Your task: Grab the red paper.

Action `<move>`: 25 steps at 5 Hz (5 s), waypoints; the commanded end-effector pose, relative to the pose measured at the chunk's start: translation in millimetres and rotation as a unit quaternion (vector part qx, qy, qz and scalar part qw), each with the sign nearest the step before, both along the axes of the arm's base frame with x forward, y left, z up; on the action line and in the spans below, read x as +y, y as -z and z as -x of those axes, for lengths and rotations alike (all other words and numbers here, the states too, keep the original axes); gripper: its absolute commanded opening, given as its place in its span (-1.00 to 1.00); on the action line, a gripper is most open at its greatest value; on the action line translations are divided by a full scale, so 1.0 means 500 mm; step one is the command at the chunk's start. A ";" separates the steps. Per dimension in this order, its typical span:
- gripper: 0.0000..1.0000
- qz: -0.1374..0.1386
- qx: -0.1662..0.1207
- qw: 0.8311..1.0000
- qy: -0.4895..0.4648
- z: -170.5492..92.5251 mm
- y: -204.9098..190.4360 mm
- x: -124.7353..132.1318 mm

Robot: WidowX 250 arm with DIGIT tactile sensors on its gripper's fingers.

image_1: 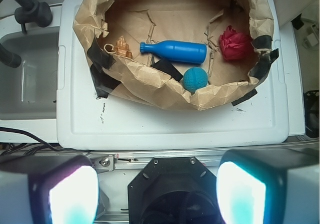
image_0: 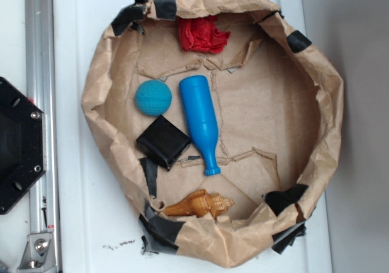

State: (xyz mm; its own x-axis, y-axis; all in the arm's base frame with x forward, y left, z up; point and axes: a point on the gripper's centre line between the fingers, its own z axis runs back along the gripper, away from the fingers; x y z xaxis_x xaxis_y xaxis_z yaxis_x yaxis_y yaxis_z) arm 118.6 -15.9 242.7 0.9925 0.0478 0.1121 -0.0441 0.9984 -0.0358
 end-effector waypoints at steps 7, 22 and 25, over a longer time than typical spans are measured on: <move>1.00 -0.164 0.083 0.922 0.341 -0.293 0.181 0.071; -1.00 -0.137 0.139 0.887 0.419 -0.289 0.285 0.179; -1.00 -0.040 0.061 0.917 0.391 -0.287 0.151 0.070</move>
State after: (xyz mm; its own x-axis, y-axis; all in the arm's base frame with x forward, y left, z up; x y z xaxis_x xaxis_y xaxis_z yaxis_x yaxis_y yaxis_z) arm 261.8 14.6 145.8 0.7211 -0.6889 -0.0734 0.6866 0.7248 -0.0570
